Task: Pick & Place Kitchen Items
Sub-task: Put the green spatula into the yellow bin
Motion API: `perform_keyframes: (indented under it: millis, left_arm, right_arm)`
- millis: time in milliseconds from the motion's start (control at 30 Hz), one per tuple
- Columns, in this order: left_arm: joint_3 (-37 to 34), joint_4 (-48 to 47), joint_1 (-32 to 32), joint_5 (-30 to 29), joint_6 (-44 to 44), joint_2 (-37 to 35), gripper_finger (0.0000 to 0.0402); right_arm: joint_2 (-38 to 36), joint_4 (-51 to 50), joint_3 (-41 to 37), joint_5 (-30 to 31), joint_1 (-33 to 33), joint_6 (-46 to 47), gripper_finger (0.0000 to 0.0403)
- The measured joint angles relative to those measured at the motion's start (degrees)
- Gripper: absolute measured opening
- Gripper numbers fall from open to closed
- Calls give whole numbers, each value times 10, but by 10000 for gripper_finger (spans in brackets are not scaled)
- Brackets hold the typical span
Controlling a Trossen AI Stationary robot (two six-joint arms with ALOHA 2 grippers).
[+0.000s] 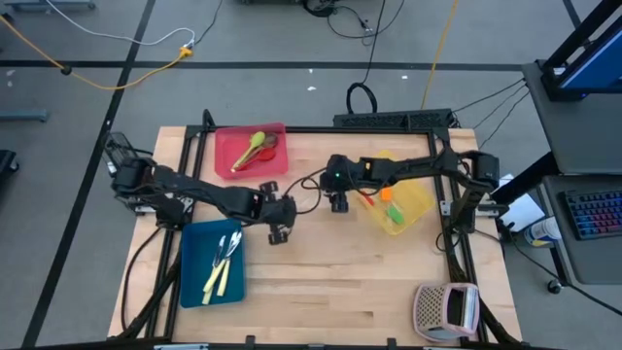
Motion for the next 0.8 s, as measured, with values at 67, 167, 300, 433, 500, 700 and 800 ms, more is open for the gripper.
perform_keyframes:
  millis: [67, 167, 300, 433, 500, 700, 800]
  left_arm:
    - [0, -45, -5, -29, -23, -16, 3]
    - [2, -80, -13, -57, -67, -37, 11]
    - [1, -118, -33, -71, -105, -56, 6]
    - [2, -135, -65, -72, -127, -72, 7]
    - [1, -135, -83, -73, -129, -77, 13]
    - [1, -133, -112, -74, -135, -80, 3]
    - [2, -128, -118, -76, -134, -82, 10]
  right_arm:
    - [0, 6, 0, -2, -3, -7, 264]
    - [0, 8, -1, -5, -12, -11, 270]
    - [14, 21, -1, -5, -33, -10, 270]
    - [40, 26, -2, -58, -55, 5, 270]
    - [55, 25, -1, -61, -61, -19, 270]
    - [80, 41, -1, -63, -64, -65, 270]
    - [89, 40, -1, -69, -77, -60, 270]
